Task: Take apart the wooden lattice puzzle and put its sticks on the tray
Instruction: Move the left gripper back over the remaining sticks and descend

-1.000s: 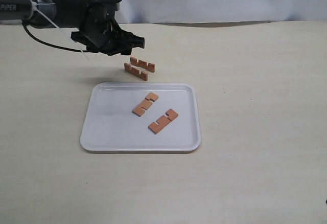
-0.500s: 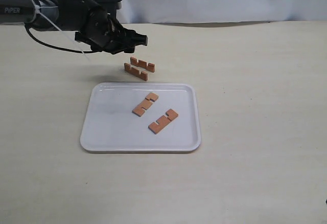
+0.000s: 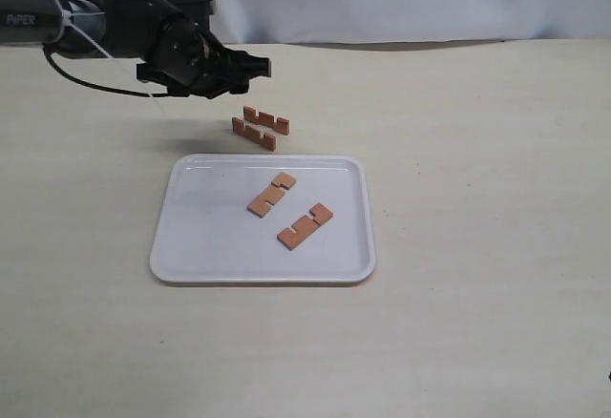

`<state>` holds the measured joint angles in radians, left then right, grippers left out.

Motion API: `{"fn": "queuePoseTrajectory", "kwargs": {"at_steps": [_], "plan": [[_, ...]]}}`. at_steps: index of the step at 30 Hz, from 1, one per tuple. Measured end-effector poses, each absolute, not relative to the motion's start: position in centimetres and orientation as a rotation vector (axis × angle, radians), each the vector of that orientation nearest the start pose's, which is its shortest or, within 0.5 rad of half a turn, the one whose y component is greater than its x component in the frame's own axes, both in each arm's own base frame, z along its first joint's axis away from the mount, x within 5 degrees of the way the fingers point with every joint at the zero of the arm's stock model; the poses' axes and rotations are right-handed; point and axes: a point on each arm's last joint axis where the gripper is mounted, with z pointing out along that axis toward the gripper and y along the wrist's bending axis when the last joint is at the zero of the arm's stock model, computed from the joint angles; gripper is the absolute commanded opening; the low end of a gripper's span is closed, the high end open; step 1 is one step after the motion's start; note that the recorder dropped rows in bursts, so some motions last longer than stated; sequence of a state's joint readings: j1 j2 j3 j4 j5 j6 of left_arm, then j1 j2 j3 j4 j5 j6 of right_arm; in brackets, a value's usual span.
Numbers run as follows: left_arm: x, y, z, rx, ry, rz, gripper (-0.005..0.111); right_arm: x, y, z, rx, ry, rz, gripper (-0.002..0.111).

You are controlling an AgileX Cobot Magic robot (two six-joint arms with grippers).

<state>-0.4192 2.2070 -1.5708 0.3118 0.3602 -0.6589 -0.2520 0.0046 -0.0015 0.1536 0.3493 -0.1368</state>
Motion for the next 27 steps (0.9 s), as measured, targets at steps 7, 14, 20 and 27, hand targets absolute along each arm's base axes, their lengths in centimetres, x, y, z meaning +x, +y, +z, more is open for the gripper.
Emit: {"fn": "queuePoseTrajectory", "kwargs": {"at_steps": [7,14,20,27], "plan": [[44.3,-18.7,14.4,-0.001,2.472,-0.217,0.059,5.3,-0.9,18.2,0.201,1.823,-0.124,0.005],[44.3,-18.8,13.6,-0.04,2.492,-0.239,0.059,5.3,-0.9,18.2,0.201,1.823,-0.124,0.005],[44.5,-19.1,12.1,-0.089,2.568,-0.216,0.059,5.3,-0.9,18.2,0.201,1.823,-0.124,0.005],[43.9,-21.4,12.1,-0.036,2.591,-0.218,0.059,5.3,-0.9,18.2,0.201,1.823,-0.124,0.005]]}}
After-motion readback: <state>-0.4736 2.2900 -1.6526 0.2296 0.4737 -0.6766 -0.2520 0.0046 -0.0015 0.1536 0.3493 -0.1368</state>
